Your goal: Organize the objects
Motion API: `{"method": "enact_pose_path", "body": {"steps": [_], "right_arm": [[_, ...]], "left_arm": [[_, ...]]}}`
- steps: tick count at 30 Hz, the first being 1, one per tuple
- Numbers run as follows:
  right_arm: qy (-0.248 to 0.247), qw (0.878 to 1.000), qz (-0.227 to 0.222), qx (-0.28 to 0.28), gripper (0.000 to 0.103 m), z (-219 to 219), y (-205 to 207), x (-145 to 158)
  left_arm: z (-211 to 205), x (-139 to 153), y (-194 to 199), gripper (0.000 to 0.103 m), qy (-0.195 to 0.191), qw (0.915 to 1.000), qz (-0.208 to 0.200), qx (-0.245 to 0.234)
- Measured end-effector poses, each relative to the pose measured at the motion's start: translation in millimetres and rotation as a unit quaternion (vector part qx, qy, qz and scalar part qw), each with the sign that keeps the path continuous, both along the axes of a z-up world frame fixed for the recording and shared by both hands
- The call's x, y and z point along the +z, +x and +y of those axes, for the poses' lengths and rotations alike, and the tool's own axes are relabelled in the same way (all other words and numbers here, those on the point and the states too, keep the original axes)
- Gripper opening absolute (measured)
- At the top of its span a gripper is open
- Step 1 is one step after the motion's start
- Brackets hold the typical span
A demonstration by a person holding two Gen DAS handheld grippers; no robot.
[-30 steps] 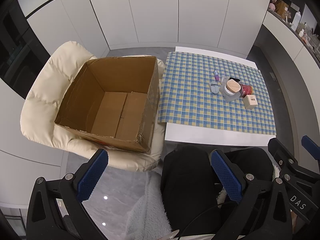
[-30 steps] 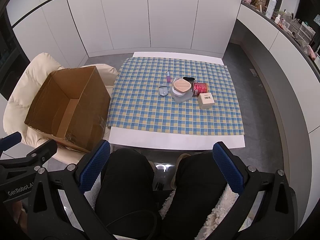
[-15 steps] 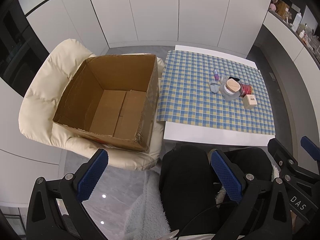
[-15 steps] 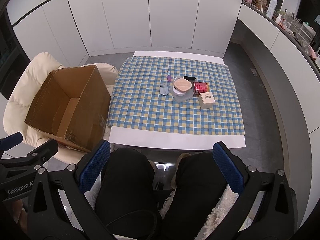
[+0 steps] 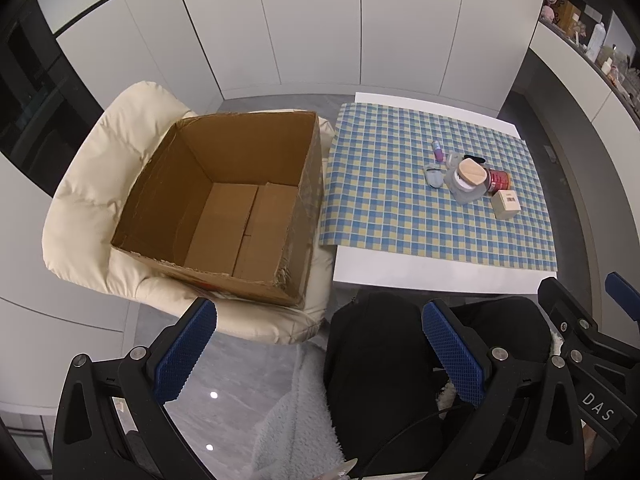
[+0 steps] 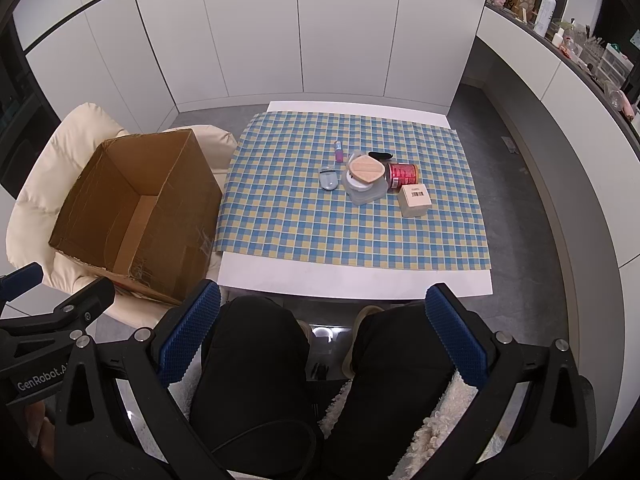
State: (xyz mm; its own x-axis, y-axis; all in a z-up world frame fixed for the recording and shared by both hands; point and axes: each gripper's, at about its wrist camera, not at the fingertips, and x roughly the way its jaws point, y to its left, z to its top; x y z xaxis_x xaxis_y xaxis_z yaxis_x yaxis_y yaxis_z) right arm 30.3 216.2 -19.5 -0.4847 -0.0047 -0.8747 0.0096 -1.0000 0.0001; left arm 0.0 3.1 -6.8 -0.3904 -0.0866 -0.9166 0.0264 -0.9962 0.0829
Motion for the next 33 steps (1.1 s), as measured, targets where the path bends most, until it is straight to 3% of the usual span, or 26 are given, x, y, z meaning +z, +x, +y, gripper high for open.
{"method": "enact_pose_path", "body": {"steps": [20,33], "right_arm": [[-0.011,1.0,-0.009,-0.003,0.103,10,-4,-5],[-0.008,0.999,-0.007,-0.041,0.103,40,-1,-6]], "left_arm": [[16,-10,-3,0.103,0.002,0.9998,-0.013,-0.012],[50,-10,-13,0.103,0.004,0.9988,-0.009,-0.047]]}}
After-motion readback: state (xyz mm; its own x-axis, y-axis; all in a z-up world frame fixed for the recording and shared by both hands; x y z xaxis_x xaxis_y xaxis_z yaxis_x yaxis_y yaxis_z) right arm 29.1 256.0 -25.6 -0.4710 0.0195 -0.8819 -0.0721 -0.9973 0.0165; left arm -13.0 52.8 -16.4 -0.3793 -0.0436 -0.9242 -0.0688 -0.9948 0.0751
